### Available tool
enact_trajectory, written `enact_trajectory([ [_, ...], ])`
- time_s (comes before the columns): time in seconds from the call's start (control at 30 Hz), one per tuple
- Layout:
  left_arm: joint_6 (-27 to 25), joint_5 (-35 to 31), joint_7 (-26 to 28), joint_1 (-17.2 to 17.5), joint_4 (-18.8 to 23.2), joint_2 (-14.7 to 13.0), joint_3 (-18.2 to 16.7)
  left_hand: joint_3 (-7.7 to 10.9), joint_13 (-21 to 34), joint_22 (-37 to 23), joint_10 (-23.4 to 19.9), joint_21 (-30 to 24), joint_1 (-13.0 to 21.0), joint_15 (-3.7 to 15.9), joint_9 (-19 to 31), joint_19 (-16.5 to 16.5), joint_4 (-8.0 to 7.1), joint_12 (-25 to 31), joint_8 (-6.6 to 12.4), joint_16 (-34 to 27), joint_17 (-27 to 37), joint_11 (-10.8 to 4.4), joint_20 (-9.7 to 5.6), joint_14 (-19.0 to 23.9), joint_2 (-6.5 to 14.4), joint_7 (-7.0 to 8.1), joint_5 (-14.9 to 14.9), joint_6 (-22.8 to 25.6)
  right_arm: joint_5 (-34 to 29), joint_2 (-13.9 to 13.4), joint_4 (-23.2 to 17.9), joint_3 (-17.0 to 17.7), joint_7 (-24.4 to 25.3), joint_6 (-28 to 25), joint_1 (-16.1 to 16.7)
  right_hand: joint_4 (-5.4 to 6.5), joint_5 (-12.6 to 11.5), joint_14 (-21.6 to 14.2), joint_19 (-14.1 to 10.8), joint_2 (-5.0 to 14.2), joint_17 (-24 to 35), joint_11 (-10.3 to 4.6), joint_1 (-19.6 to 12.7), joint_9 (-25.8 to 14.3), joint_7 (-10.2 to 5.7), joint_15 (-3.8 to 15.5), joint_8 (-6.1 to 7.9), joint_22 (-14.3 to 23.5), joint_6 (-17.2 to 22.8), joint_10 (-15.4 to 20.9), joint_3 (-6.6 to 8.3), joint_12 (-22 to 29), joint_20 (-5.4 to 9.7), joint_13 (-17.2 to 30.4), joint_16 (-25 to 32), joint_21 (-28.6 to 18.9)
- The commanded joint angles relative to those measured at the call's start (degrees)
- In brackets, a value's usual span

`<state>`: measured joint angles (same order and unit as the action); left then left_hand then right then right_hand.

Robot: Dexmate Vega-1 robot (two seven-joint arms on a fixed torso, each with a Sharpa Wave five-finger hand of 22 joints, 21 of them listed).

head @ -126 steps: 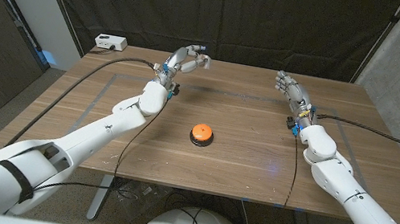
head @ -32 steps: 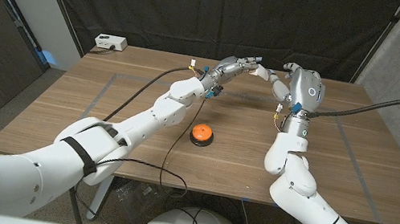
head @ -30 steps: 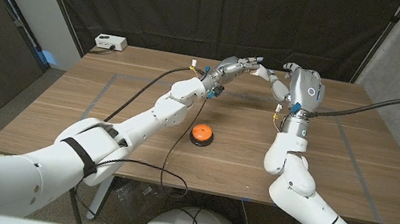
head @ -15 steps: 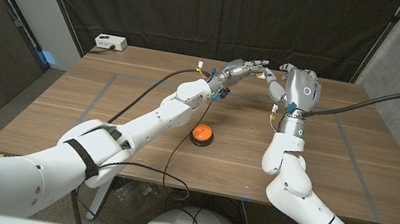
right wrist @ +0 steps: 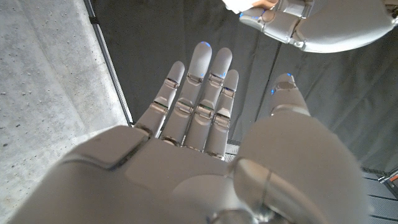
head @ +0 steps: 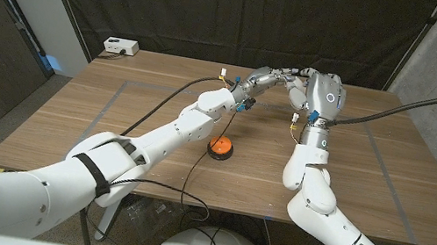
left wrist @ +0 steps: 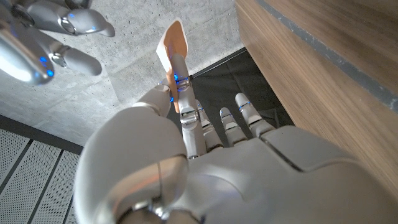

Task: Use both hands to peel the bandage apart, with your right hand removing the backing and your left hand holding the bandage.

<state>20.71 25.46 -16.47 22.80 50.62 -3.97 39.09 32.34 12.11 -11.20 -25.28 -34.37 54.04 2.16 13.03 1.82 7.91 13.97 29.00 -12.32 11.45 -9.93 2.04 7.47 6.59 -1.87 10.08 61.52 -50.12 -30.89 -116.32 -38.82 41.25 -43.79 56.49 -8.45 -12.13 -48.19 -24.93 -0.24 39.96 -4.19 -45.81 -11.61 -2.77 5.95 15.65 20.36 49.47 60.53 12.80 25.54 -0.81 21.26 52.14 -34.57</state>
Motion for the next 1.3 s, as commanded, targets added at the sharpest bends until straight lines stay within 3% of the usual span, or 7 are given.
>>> enact_trajectory([
  [0.03,-0.6,0.6,-0.5,0.9,1.6,0.0,0.2,-0.02,0.1,0.0,-0.5,-0.6,0.3,3.8,0.0,-0.4,0.4,-0.1,-0.38,0.0,0.0,0.04,0.06,0.2,-0.4,0.19,0.0,0.6,-1.1,0.8,1.3,-1.0,-1.0,0.1,-1.1,-0.12,-0.4,-0.4,-0.2,0.17,0.3,-0.34,-1.1,-0.3,-0.28,6.5,0.17,0.4,0.9,1.2,-0.22,0.6,0.41,0.5,0.7,-0.8],
  [0.3,-0.4,0.9,-0.2,1.6,3.2,-0.5,0.0,-0.08,0.1,0.0,-0.5,-0.6,0.2,3.75,-0.2,-0.5,0.35,-0.2,-0.57,0.0,0.0,0.06,0.03,0.2,-0.4,0.13,0.0,0.7,-2.0,1.2,2.2,-1.7,-1.6,-0.8,-1.7,-0.11,-0.3,-0.6,-0.3,-0.03,0.7,-0.5,-1.5,-0.4,-0.5,6.43,0.26,0.8,1.6,2.0,-0.64,1.1,0.39,1.1,1.7,-1.4],
  [0.47,-0.3,1.1,0.0,1.9,3.6,-0.4,-0.1,-0.1,0.1,0.0,-0.5,-0.6,0.2,3.8,-0.3,-0.5,0.32,-0.3,-0.68,0.0,0.0,0.06,0.04,0.2,-0.4,0.16,0.0,0.7,-2.8,2.1,3.1,-2.1,-1.1,-2.0,-1.9,0.35,-0.2,-0.9,-0.2,-1.87,1.2,-0.71,-0.2,-0.5,-0.71,6.23,0.2,1.2,1.9,2.3,-2.31,1.5,0.27,1.9,2.9,-2.1],
  [0.63,-0.2,1.3,-0.2,1.9,3.6,-0.5,-0.2,-0.12,0.1,0.0,-0.7,-0.7,0.3,3.88,-0.2,-0.5,0.33,-0.3,-0.73,0.0,0.0,0.01,-0.02,0.2,-0.5,0.06,0.0,0.7,-3.3,3.0,4.4,-2.4,0.2,-3.0,-2.3,0.13,-0.5,-1.0,-0.9,-2.64,2.0,-1.09,-0.8,-0.7,-0.7,6.59,0.25,1.7,2.4,3.0,-2.89,2.4,0.5,2.6,3.8,-2.9],
  [0.9,-0.1,1.6,-0.9,2.3,4.4,-0.9,-0.2,-0.11,0.1,0.0,-0.8,-0.7,0.3,3.97,-0.3,-0.6,0.37,-0.4,-0.76,0.1,0.0,-0.07,0.0,0.1,-0.5,0.26,0.0,1.0,-1.3,4.0,6.1,-1.4,2.8,-2.5,-2.4,-0.37,-1.6,-2.9,-3.4,-2.25,2.6,-1.18,-3.7,-0.9,-0.5,6.88,0.34,2.6,3.4,3.6,-2.82,4.2,2.13,4.4,5.1,-5.2],
  [1.3,0.4,2.2,-1.5,3.0,5.5,-1.1,-0.3,-0.07,0.1,0.1,-0.9,-0.8,0.4,4.1,-0.4,-0.7,0.46,-0.5,-0.81,0.2,0.0,-0.2,-0.08,0.0,-0.7,0.5,0.0,1.5,-0.1,3.9,6.6,-1.4,3.7,-3.1,-2.7,-0.32,-1.9,-4.0,-3.8,-2.19,2.8,-1.96,-4.9,-1.0,-0.64,6.9,0.07,2.7,3.4,3.9,-3.04,5.2,2.36,5.5,5.8,-6.0],
])
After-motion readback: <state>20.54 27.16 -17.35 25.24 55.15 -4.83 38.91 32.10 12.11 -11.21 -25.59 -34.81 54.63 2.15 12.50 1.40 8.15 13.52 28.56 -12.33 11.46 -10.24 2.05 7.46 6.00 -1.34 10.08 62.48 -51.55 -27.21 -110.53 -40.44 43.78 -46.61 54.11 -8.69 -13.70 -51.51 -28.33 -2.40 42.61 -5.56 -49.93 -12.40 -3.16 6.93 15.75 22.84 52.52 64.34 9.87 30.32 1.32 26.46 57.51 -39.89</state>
